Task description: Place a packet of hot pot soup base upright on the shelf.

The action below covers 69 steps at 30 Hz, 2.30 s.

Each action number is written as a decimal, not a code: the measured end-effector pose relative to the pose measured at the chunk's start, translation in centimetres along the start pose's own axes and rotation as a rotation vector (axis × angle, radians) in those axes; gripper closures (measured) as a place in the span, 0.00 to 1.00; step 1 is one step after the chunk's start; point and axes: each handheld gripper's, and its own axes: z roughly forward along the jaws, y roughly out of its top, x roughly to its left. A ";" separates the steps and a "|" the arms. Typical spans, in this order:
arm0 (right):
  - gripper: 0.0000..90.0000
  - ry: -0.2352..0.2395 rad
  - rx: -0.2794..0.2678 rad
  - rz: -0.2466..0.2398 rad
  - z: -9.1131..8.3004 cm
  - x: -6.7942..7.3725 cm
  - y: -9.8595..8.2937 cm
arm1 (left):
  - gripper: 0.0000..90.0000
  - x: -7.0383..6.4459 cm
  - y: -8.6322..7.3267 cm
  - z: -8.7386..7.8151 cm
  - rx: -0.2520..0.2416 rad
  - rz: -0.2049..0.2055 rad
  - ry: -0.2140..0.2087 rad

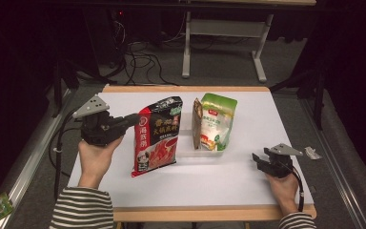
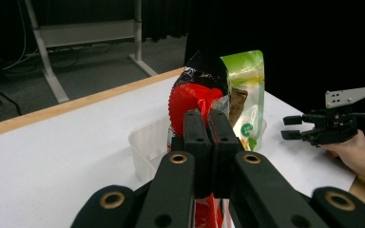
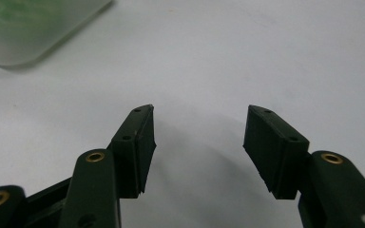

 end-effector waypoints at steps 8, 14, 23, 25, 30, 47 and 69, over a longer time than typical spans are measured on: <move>0.50 -0.007 0.008 -0.009 0.1 0.1 0.0 | 0.99 -0.2 1.0 0.8 -0.027 -0.005 -0.012; 0.49 -0.012 -0.005 0.006 -0.1 0.0 0.0 | 0.99 -0.4 1.9 1.7 -0.042 -0.003 -0.008; 0.49 -0.010 -0.009 0.001 -0.1 0.0 0.0 | 0.99 -0.6 2.9 2.9 -0.055 -0.002 0.016; 0.49 -0.008 -0.013 -0.002 -0.1 0.0 0.0 | 0.99 -0.5 3.1 3.1 -0.065 -0.014 0.020; 0.49 -0.009 -0.014 -0.002 -0.1 0.0 -0.1 | 0.99 -0.7 3.2 3.8 -0.080 -0.011 0.039; 0.49 -0.010 -0.017 0.000 -0.2 0.0 -0.1 | 0.99 0.0 3.1 6.6 -0.105 -0.014 0.096; 0.49 -0.011 -0.011 -0.014 -0.1 0.2 -0.1 | 0.99 0.7 2.6 10.9 -0.121 -0.079 0.139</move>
